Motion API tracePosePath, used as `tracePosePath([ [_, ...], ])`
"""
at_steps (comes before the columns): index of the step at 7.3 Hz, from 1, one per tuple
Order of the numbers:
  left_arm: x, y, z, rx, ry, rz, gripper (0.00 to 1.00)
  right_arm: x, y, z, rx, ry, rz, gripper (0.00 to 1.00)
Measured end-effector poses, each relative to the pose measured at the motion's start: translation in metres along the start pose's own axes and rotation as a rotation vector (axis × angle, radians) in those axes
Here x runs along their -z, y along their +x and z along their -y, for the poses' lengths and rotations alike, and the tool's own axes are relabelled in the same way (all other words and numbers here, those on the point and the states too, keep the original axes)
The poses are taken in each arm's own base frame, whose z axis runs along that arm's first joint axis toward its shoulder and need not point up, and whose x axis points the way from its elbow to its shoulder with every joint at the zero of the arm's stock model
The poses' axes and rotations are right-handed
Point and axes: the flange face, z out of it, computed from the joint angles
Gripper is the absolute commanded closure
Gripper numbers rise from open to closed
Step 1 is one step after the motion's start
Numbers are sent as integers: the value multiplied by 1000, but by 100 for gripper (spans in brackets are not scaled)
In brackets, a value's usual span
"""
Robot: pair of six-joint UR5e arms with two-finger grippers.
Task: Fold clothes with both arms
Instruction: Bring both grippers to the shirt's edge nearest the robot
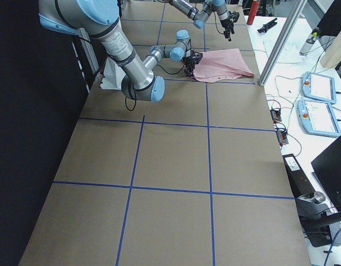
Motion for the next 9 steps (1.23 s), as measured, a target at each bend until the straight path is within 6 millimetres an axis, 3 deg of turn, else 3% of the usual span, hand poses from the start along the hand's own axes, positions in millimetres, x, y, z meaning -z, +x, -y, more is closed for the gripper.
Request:
tracePosePath([
  [1,2,2,1,-1,3,-3,0,6,10,13,5,-2,12,100],
  [2,3,2,2,-2,4,-4,0,11,40,23,12,-6,23,100],
  [4,6,6,5,-4,11,-10,0,36,124,25,25,-6,44,100],
  [5,11,10,7,-6,14,-19,0,53,154,2,42,6,55,100],
  [6,18,17,8,0,6,-37,0,70,171,-32,49,20,67,100],
  [8,47,41,1,78,-17,-107,0,86,183,-101,30,39,72,100],
  [9,68,68,-17,144,-32,-158,0,89,185,-122,28,51,78,100],
])
